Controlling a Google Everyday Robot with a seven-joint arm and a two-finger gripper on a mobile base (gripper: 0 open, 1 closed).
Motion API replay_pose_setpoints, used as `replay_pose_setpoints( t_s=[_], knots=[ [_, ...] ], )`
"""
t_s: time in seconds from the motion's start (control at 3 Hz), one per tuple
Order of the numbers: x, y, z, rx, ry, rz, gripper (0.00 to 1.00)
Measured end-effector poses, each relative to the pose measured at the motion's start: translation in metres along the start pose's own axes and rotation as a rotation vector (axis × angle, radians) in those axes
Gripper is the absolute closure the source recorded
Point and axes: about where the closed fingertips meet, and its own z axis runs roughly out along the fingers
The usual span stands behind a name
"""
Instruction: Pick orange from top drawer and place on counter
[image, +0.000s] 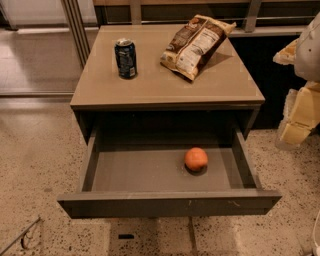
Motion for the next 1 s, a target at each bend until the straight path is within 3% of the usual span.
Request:
replay_pose_setpoints(
  t_s=[0.33, 1.0],
  knots=[
    [0.000, 0.000, 0.000, 0.000, 0.000, 0.000, 0.00],
    [-0.001, -0.006, 0.017, 0.020, -0.044, 0.005, 0.42]
  ],
)
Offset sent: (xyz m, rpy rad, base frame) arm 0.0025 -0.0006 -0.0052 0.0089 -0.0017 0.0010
